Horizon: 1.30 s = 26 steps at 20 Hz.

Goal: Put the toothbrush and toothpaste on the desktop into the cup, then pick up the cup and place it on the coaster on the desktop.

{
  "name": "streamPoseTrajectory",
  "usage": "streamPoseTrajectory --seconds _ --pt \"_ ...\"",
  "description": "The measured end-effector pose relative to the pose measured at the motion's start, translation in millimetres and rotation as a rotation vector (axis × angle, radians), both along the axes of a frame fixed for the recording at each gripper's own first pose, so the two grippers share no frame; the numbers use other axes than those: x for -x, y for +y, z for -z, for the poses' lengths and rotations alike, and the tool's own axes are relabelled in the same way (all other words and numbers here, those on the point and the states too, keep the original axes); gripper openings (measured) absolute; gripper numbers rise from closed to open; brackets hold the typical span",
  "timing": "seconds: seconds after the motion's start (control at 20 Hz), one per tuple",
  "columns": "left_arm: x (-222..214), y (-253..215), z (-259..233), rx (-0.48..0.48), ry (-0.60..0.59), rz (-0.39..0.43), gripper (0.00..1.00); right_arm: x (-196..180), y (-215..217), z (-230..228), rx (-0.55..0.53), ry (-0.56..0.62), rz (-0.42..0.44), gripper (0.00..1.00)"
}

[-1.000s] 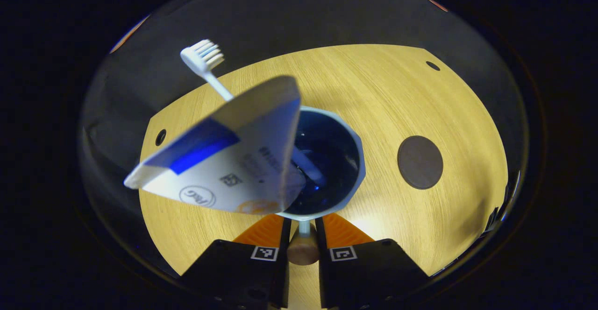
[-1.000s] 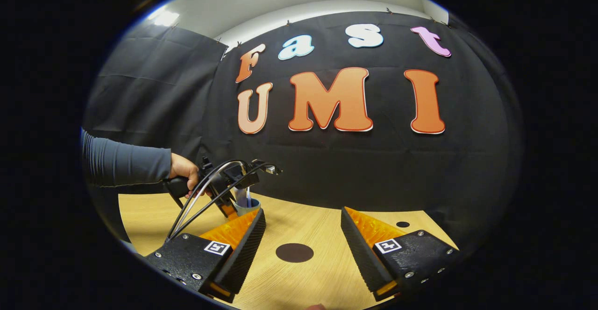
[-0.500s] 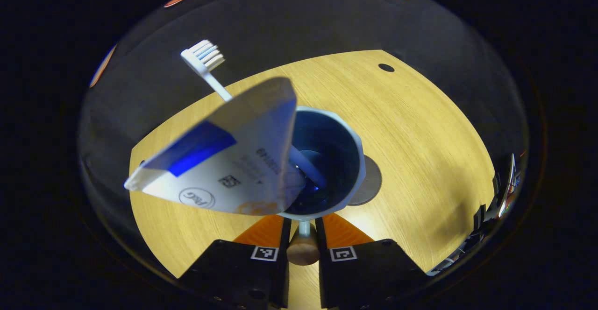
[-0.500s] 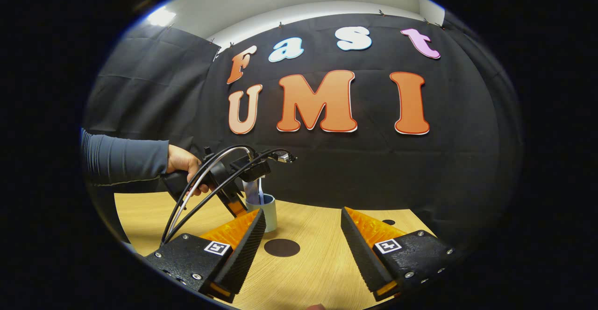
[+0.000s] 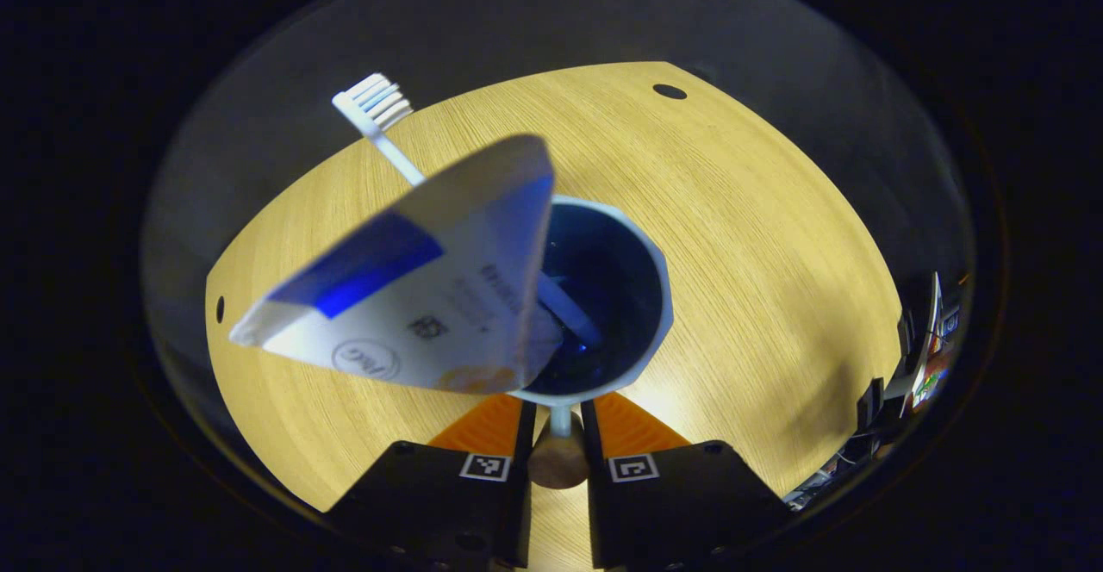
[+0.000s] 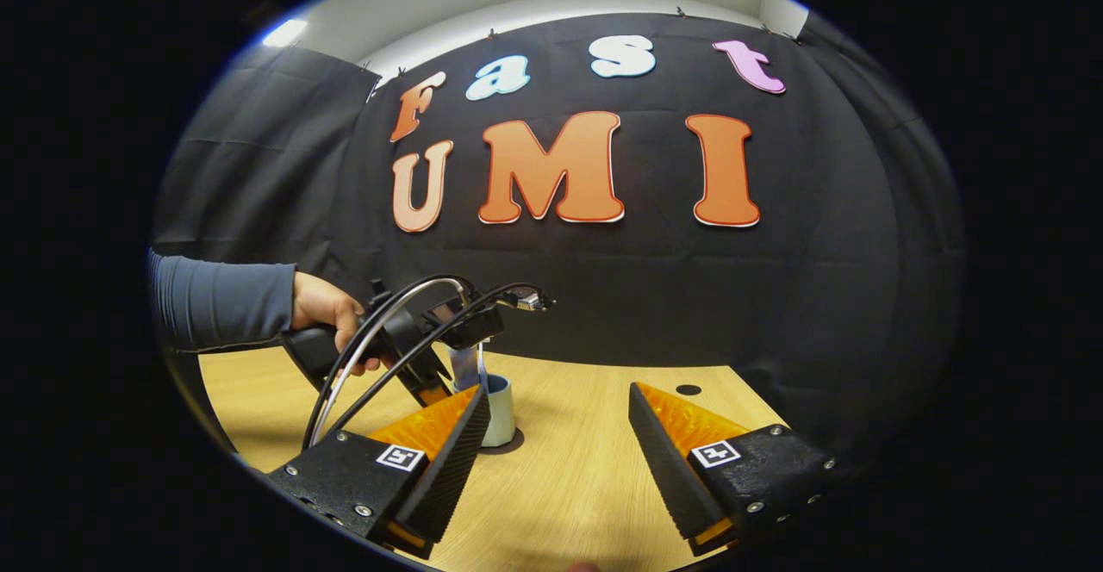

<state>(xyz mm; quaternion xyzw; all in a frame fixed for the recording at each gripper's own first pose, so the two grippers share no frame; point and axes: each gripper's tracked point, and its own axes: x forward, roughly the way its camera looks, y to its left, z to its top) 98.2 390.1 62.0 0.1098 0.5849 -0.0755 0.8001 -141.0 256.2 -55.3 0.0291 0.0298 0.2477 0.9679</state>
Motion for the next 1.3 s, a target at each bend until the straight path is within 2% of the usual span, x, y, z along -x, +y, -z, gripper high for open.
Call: streamPoseTrajectory --seconds 0.05,0.1,0.15,0.2,0.3,0.35,0.45,0.55,0.7,0.8,1.1,1.3 --pt "-4.2 1.1 -5.4 -0.001 -0.029 0.01 0.31 -0.6 0.1 -0.9 -0.001 0.001 0.005 0.97" --pt "-8.7 2.3 -11.1 -0.012 -0.062 0.028 0.53 -1.6 -0.7 -2.4 -0.004 0.002 0.008 0.97" --pt "-12.8 1.8 -23.0 -0.019 -0.103 0.048 0.67 -2.5 1.2 -3.9 -0.005 0.001 0.012 0.97" --pt "-14.9 0.1 -32.5 -0.022 -0.13 0.068 0.7 -5.2 4.1 -6.5 -0.003 -0.005 0.014 0.97" --pt "-15.5 -4.6 -54.1 -0.045 -0.211 0.092 0.93 -8.9 8.2 -12.0 0.005 -0.014 0.019 0.97" --pt "-19.6 -6.8 -68.6 -0.053 -0.275 0.074 1.0 -10.2 11.1 -14.3 0.013 -0.019 0.017 0.97" --pt "-21.3 -19.5 -91.3 -0.008 -0.395 0.055 1.0 -15.8 15.1 -20.8 0.038 -0.033 0.026 0.97" --pt "-16.4 -11.5 -112.8 0.009 -0.494 0.048 1.0 -19.6 20.3 -30.8 0.058 -0.048 0.035 0.97" --pt "-6.8 -1.2 -164.3 -0.018 -0.646 0.033 1.0 -27.7 30.6 -53.6 0.065 -0.083 0.042 0.96" --pt "2.2 23.0 -201.8 -0.067 -0.762 0.0 1.0 -38.5 40.2 -79.5 0.064 -0.113 0.058 0.97" --pt "10.6 57.1 -248.1 -0.121 -0.961 -0.036 0.99 -67.5 76.7 -138.4 0.015 -0.162 0.071 0.96" --pt "10.2 57.0 -268.2 -0.089 -1.045 -0.023 0.99 -78.9 103.6 -153.7 0.005 -0.164 0.047 0.96"
